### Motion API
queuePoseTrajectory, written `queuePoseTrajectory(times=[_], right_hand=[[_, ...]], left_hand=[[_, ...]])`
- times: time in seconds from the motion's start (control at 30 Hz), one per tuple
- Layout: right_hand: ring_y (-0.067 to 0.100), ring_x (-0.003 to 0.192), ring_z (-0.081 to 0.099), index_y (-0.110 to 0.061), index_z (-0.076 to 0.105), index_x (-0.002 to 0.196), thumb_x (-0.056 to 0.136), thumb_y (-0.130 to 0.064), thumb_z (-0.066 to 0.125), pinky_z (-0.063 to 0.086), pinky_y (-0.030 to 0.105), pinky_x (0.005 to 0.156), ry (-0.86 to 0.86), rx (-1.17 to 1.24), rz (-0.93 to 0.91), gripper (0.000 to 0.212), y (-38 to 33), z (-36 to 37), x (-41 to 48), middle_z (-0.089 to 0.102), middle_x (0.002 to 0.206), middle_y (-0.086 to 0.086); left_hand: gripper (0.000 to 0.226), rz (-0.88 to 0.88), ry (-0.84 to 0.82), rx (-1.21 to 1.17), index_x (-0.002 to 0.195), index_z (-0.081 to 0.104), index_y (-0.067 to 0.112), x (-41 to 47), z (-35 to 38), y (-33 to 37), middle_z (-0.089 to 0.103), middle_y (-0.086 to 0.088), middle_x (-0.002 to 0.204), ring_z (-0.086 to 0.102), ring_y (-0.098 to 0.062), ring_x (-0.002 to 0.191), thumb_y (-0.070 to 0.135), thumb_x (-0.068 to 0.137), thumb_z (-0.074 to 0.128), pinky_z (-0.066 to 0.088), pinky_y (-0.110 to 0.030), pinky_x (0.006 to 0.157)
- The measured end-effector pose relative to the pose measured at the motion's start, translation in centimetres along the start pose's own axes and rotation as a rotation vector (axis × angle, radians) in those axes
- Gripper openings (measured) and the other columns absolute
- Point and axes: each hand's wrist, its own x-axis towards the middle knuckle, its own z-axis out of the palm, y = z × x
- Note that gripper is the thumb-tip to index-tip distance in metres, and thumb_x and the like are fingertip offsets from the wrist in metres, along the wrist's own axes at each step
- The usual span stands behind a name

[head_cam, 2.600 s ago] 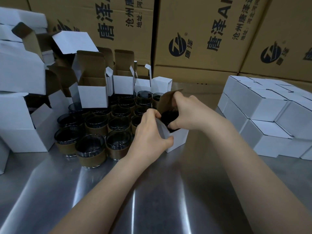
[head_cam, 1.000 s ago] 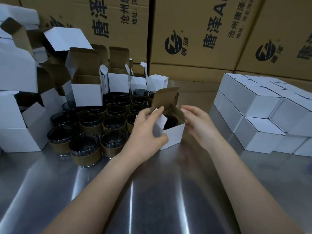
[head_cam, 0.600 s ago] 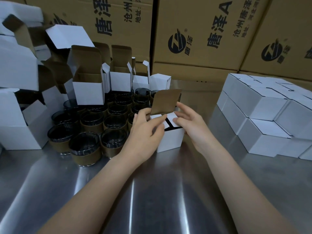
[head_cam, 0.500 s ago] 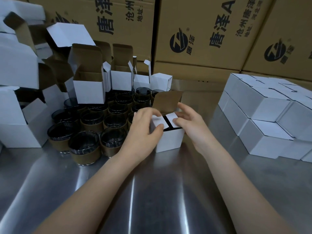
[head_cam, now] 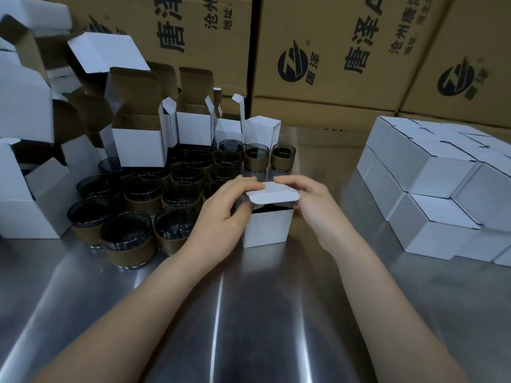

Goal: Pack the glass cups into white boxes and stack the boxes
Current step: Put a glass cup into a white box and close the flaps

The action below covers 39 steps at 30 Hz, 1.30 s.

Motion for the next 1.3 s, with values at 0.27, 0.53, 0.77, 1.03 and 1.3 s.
queuePoseTrajectory(times=[0.27,0.53,0.77,1.03,1.3], right_hand=[[0.011,0.113,0.059,-0.032,0.073,0.102,0.09,-0.018,0.043,0.049,0.03,0.088,-0.043,0.083,0.028,0.035,0.5,-0.4,-0.5,0.069,0.115,-0.01],[0.01,0.111,0.063,-0.019,0.066,0.122,0.097,-0.024,0.051,0.051,0.018,0.078,-0.183,0.23,-0.028,0.03,1.4,-1.5,-1.0,0.069,0.12,-0.003],[0.015,0.115,0.062,-0.022,0.061,0.127,0.077,-0.021,0.077,0.052,0.032,0.094,-0.286,0.184,-0.054,0.052,1.5,-2.0,-1.1,0.068,0.12,-0.003],[0.014,0.107,0.065,-0.019,0.066,0.12,0.074,-0.026,0.071,0.054,0.028,0.086,-0.273,0.182,-0.093,0.047,1.4,-2.1,-1.2,0.07,0.114,-0.001],[0.017,0.109,0.063,-0.018,0.066,0.119,0.074,-0.023,0.073,0.053,0.031,0.089,-0.288,0.179,-0.106,0.045,1.6,-2.1,-1.1,0.069,0.116,0.002]], left_hand=[[0.036,-0.085,-0.036,-0.141,0.119,0.068,0.017,-0.1,-0.3,0.4,0.056,0.009,0.137,0.036,0.001,0.138,0.012,0.1,0.038,0.027,-0.004,0.103],[0.029,-0.075,-0.063,-0.119,0.119,0.065,0.017,-0.4,-0.3,0.6,0.057,0.007,0.133,0.043,0.015,0.119,0.029,0.093,0.06,0.034,-0.015,0.101],[0.024,-0.039,-0.04,-0.093,0.118,0.064,0.012,-0.5,-0.1,0.4,0.058,0.001,0.129,0.046,-0.011,0.13,0.011,0.095,0.061,0.038,-0.041,0.112],[0.026,0.069,-0.04,-0.029,0.118,0.066,0.011,-0.3,-0.3,0.5,0.058,0.004,0.12,0.052,-0.006,0.116,0.01,0.094,0.058,0.04,-0.025,0.104],[0.035,0.073,-0.096,-0.024,0.121,0.067,0.014,-0.1,-0.5,0.6,0.056,0.001,0.127,0.045,0.007,0.118,-0.004,0.094,0.055,0.032,-0.014,0.107]])
